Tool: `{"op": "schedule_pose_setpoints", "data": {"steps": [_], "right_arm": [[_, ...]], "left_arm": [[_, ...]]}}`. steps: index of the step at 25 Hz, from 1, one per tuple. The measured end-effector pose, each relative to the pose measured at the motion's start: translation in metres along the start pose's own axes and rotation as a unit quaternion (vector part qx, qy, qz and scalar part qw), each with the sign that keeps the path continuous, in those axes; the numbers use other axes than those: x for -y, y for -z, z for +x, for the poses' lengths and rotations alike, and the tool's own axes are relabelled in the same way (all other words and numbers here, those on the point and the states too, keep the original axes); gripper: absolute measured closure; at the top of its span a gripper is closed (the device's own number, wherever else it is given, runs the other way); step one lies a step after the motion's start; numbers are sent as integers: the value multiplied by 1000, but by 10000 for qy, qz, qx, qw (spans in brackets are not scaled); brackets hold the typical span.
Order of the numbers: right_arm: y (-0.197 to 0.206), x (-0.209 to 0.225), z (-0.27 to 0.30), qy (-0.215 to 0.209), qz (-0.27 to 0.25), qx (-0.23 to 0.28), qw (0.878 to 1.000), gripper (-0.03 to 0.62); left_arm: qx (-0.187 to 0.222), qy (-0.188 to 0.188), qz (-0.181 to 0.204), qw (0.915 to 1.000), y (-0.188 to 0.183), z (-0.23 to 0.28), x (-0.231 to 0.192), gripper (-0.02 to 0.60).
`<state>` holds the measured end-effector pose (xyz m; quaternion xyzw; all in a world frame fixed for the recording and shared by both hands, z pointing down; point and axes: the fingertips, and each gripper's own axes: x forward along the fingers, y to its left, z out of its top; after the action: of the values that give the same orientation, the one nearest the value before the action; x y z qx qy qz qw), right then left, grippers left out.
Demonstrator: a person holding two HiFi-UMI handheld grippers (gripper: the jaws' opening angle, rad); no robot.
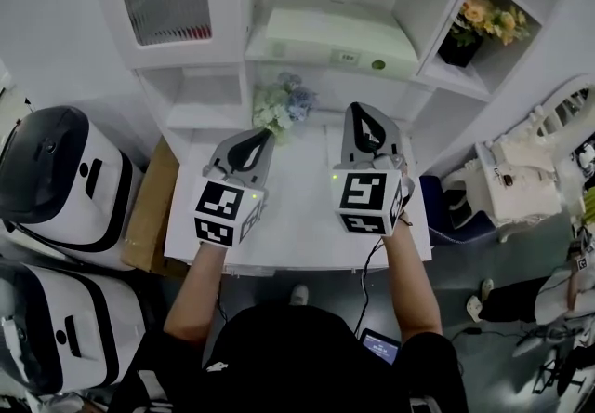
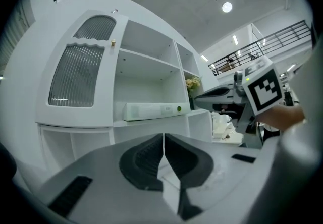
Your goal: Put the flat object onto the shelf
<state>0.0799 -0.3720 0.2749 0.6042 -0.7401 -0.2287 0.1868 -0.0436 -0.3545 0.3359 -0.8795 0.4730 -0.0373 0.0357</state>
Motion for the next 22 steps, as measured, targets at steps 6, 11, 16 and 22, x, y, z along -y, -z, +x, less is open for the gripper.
{"op": "schedule_pose_setpoints", "data": {"steps": [6, 11, 16, 22], "right_arm": [[-1, -14, -34, 64, 620, 152, 9979, 595], [6, -27, -60, 5, 873, 35, 9962, 595], [10, -38, -81, -25, 1057, 9, 9944, 595], [18, -41, -94, -60, 1377, 12, 9905, 595]], "left_arm": [[6, 140, -127, 9998, 7, -25, 9, 572], [14, 280, -153, 9995, 12, -41, 23, 572], [57, 361, -116, 9993, 14, -55, 32, 572], [73, 368, -158, 9992, 19, -61, 38, 572]]}}
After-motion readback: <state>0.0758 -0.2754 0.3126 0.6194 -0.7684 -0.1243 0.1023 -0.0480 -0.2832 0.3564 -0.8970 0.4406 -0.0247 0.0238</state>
